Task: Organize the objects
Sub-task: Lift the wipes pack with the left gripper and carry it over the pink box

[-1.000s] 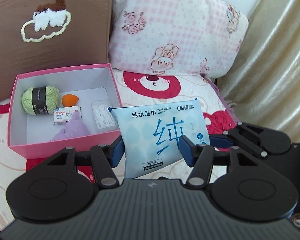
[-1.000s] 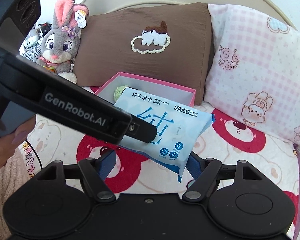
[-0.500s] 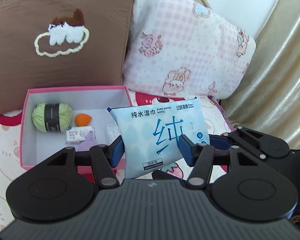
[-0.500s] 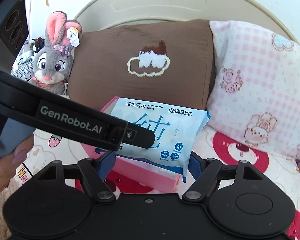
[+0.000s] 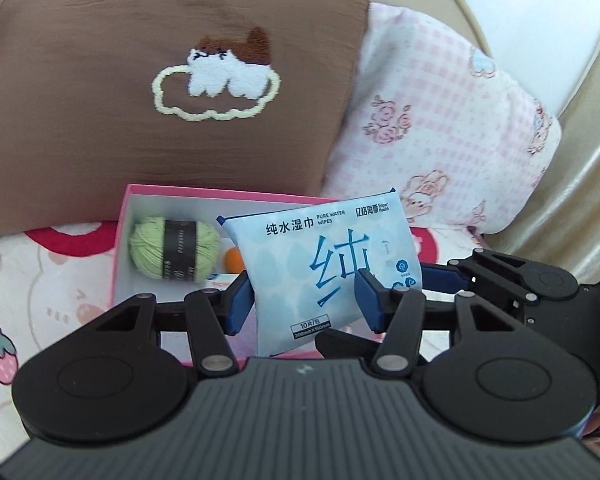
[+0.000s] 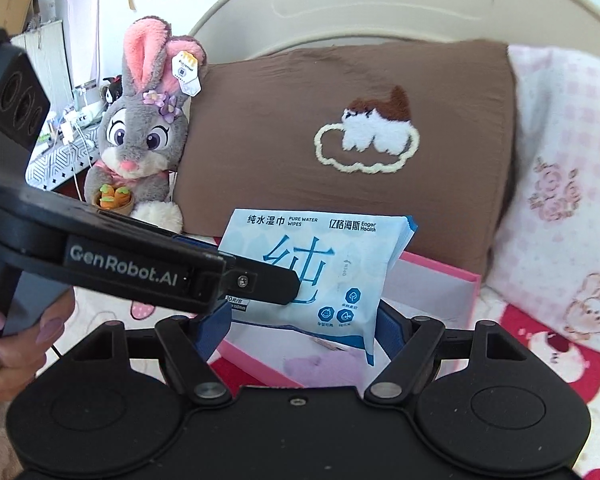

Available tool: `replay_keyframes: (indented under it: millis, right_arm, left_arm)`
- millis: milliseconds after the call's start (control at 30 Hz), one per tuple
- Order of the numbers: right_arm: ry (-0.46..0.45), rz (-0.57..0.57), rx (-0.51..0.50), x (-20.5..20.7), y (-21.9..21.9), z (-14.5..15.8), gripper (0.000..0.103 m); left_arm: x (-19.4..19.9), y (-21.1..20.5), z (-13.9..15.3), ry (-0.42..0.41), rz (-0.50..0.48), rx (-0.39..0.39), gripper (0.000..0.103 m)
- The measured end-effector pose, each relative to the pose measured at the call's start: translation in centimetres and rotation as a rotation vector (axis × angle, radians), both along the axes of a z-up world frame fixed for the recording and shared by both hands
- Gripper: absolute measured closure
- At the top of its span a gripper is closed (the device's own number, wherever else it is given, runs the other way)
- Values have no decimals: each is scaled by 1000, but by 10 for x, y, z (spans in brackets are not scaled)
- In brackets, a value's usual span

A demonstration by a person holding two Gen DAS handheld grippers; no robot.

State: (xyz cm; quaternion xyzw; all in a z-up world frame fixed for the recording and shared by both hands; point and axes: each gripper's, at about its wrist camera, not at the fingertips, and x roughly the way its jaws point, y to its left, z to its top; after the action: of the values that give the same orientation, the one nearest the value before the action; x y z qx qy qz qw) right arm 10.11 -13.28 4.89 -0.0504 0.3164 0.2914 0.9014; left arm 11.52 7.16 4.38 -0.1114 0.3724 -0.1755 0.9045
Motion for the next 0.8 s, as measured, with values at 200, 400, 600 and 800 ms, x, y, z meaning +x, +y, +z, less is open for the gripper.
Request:
replay_keyframes:
  millis: [200,400,600,800]
  right_arm:
    - [67,3,46,33,13,-27,23]
    - [141,-11,67,52,22,-63,23]
    - [186,-10,81,66,30,-89,23]
    - [196,-9,44,77,44,-113,30]
  left_arm:
    - [23,14,-27,66,31,3,51]
    - [42,22,-57,130,30,25,52]
    - [57,28,-81,178,54,45,52]
    - [72,36,-109,241,111,39,52]
